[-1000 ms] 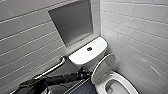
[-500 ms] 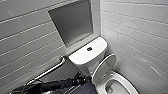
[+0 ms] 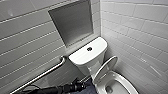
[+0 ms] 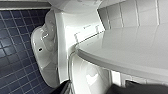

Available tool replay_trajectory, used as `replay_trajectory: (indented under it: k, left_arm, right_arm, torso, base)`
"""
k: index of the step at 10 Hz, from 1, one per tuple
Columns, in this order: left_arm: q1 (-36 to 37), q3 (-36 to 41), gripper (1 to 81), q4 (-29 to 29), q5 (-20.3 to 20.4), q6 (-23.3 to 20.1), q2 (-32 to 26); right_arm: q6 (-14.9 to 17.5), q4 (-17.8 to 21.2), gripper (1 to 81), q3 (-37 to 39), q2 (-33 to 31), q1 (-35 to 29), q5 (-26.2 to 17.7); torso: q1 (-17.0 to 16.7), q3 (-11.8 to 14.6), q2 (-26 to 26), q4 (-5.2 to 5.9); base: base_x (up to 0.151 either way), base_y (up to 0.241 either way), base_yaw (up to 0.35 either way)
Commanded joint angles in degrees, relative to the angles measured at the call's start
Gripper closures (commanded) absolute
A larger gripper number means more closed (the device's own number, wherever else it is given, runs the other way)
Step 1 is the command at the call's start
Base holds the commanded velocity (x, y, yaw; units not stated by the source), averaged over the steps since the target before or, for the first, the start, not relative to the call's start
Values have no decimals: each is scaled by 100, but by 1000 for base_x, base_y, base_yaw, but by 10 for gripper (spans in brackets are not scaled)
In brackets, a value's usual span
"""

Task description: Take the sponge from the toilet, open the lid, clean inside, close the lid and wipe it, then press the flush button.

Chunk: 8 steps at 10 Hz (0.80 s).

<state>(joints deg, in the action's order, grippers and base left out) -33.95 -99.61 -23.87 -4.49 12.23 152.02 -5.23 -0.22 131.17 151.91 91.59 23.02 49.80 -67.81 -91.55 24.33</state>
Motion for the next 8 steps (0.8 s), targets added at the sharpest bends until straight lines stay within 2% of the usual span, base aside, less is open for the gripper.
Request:
replay_trajectory:
  k: [1,6,8]
  left_arm:
    - [500,144,10,277,-526,-19,-328]
    - [341,37,10,435,-588,-27,-241]
    - [-54,178,10,1148,-1327,-36,-567]
  right_arm:
    - [-4,-136,811,-58,17,84,-368]
    - [-13,-119,811,47,97,22,-394]
    - [-22,-110,811,48,123,-39,-394]
  torso:
    - [0,0,0,0]
    - [0,0,0,0]
    - [0,0,0,0]
  base:
    - [0,0,0]
    - [0,0,0]
    - [0,0,0]
